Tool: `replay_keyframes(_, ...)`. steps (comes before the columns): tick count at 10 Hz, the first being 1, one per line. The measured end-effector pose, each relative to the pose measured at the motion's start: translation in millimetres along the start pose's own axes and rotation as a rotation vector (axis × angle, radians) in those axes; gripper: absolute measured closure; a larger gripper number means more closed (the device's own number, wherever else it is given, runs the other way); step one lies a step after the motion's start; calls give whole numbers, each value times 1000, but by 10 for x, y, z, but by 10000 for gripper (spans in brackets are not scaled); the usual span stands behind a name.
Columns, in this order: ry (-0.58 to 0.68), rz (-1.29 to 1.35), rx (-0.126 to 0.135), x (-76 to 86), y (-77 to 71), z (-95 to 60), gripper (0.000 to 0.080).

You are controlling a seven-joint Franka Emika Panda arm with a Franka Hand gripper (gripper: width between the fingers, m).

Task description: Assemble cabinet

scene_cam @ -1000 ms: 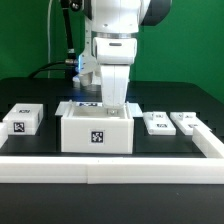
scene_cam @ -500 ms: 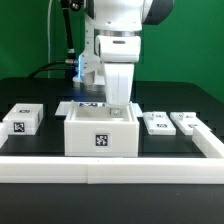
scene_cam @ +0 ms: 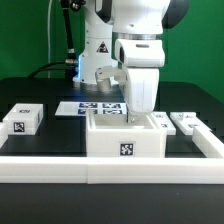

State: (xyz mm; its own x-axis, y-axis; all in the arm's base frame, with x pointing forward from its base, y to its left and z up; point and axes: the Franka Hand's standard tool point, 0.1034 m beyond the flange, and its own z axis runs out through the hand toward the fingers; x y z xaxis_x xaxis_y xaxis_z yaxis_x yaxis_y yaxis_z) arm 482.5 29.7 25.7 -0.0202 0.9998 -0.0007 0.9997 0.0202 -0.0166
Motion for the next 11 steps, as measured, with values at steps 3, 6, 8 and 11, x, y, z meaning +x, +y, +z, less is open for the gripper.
replay_keyframes(3,0,1,0,3,0,1,762)
replay_keyframes(6,14,36,-11,378,187,-4,762)
replay_keyframes(8,15,39,-11,559,292,-13,762)
replay_keyframes(11,19,59,-11,773,356,-7,762)
